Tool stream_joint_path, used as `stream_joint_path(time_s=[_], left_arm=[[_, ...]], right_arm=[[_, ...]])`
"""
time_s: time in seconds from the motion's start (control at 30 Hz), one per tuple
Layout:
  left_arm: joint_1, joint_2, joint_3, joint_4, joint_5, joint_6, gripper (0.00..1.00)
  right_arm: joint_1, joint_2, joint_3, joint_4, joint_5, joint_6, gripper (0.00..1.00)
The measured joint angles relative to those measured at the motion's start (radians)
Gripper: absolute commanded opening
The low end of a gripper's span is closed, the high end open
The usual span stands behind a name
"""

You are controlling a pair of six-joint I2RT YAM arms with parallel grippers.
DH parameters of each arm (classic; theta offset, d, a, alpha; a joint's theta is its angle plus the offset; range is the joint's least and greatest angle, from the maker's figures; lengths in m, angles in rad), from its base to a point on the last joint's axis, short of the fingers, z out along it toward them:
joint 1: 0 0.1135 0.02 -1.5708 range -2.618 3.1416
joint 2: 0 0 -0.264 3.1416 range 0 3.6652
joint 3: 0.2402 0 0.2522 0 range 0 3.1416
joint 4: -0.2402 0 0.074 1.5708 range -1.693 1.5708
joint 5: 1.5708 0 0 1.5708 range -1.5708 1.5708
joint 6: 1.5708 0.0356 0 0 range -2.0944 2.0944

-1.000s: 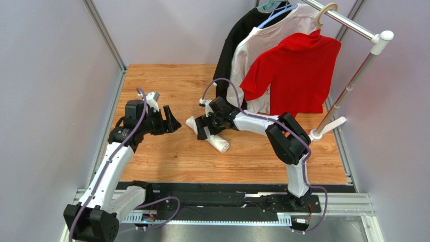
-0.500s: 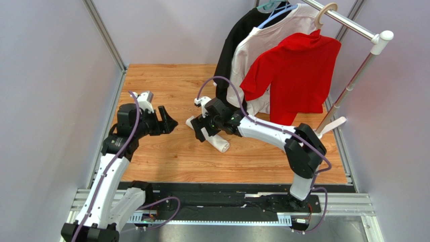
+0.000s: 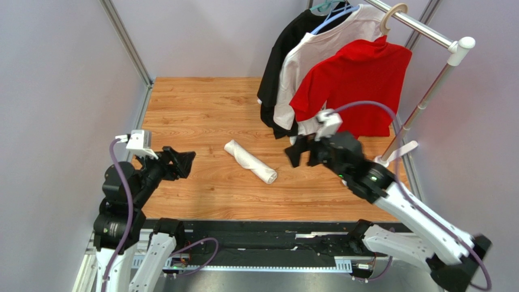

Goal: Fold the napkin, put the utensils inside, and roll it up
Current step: Roll the napkin with the utensil

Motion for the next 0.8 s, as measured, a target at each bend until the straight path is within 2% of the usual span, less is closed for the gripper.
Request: stream_joint_path(time_s=[0.13,0.23,0.47,0.8], left_arm=[[0.000,-0.088,0.051,-0.051,-0.020,-0.002,0.84],[0.000,-0.138,0.068,-0.086,-0.040,0.002,0.87],[0.000,-0.226,0.066,-0.179,-0.125,0.009,0.88],[0.000,-0.269,0.051,-0.196,-0.152,0.019,0.89]], right_arm=[[-0.183,-0.306,-0.063,-0.096,0.041,0.036,1.00],[-0.259,-0.430,-0.053,-0.166,0.073,0.036,1.00],[-0.287,-0.562,-0.108,-0.285,0.165,0.045,1.00],[-0.288,-0.570,-0.145,-0.322,0.208,0.062,1.00]])
